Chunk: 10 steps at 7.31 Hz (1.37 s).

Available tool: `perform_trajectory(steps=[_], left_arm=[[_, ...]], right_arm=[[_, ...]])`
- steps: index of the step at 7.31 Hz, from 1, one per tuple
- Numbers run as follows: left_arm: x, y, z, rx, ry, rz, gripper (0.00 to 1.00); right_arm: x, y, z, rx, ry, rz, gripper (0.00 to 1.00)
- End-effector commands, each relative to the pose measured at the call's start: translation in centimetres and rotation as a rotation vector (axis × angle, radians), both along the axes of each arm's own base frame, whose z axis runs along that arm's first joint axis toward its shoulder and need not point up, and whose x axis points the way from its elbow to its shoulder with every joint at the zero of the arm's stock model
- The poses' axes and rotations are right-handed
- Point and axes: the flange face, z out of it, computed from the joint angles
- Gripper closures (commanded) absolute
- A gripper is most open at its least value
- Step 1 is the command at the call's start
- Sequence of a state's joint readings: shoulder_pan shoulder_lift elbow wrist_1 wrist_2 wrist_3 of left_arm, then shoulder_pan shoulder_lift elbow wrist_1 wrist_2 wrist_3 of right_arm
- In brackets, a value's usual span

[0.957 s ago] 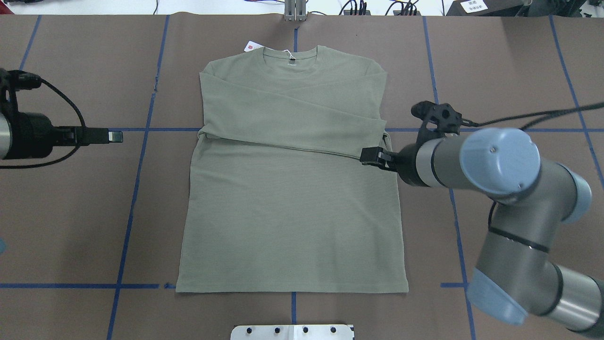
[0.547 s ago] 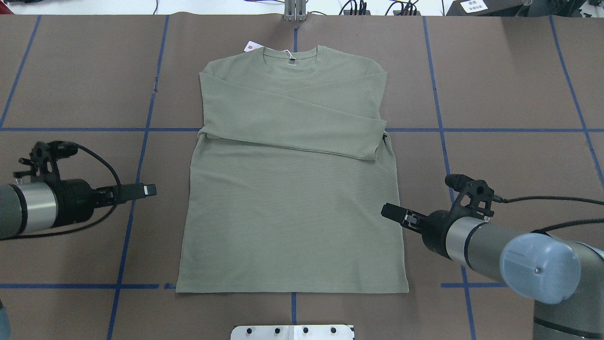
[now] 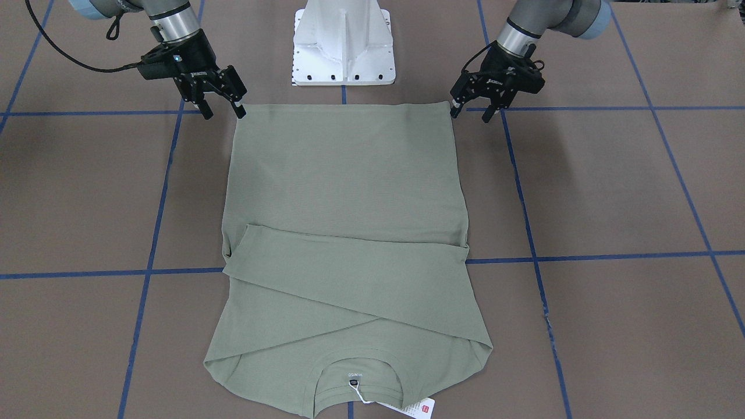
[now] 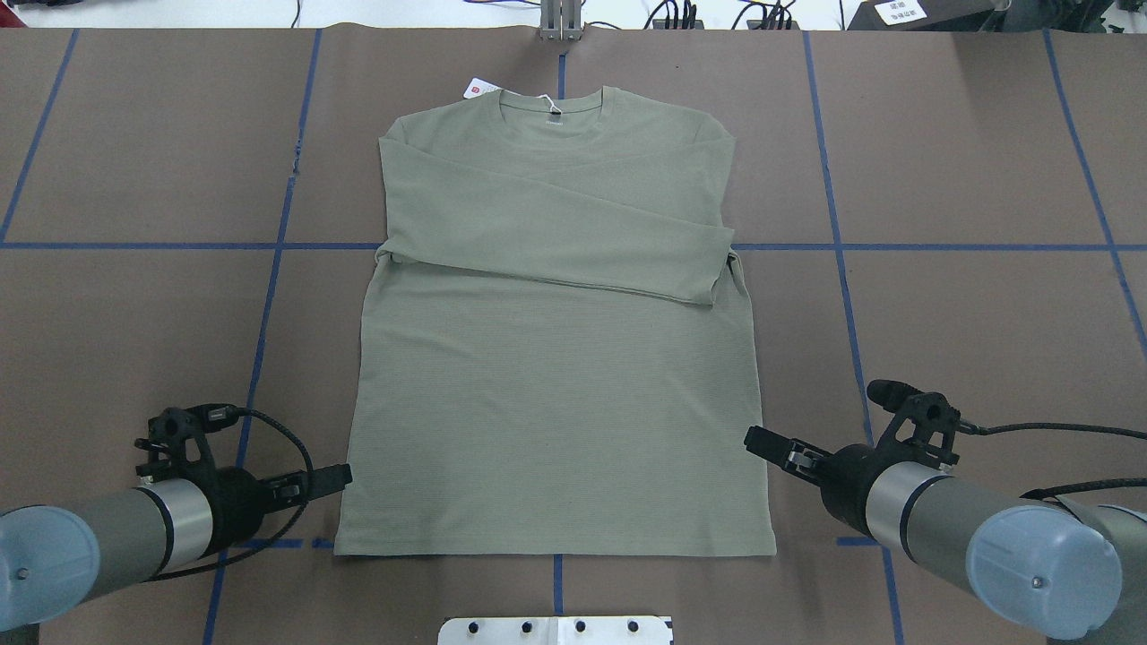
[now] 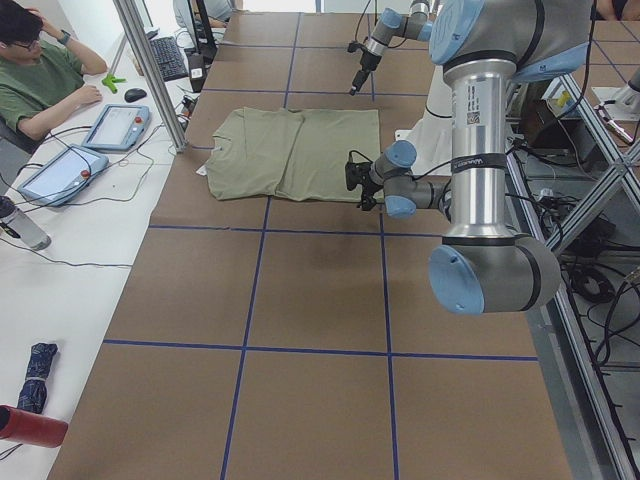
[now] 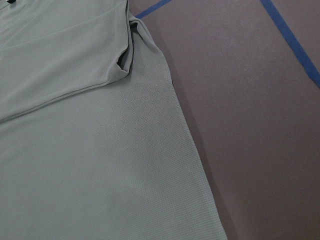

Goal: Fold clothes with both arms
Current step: 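Position both grippers at the hem corners nearest the robot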

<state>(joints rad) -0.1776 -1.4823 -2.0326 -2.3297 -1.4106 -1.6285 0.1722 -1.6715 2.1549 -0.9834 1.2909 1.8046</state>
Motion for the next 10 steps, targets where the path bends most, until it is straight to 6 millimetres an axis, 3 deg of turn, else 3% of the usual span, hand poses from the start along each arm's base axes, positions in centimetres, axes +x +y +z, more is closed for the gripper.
perform_trajectory(steps=[1, 3, 4, 9, 10], left_arm=[[3.1, 1.8, -1.7, -0.024, -0.037, 0.027, 0.07], [3.9, 3.2, -1.5, -0.022, -0.049, 0.057, 0.1], [3.9, 3.2, -1.4, -0.023, -0.05, 0.058, 0.19], [4.4, 3.9, -1.2, -0.02, -0.056, 0.075, 0.22], [4.4, 3.9, -1.3, -0.02, -0.053, 0.075, 0.38]], right_arm=[[0.0, 0.1, 0.0, 0.003, 0.0, 0.003, 0.01], [-0.1, 0.2, -0.1, 0.004, -0.003, 0.005, 0.01], [-0.2, 0.1, -0.1, 0.004, -0.003, 0.005, 0.01], [-0.3, 0.2, -0.2, 0.007, -0.004, 0.007, 0.01], [-0.3, 0.2, -0.1, 0.007, -0.003, 0.007, 0.01]])
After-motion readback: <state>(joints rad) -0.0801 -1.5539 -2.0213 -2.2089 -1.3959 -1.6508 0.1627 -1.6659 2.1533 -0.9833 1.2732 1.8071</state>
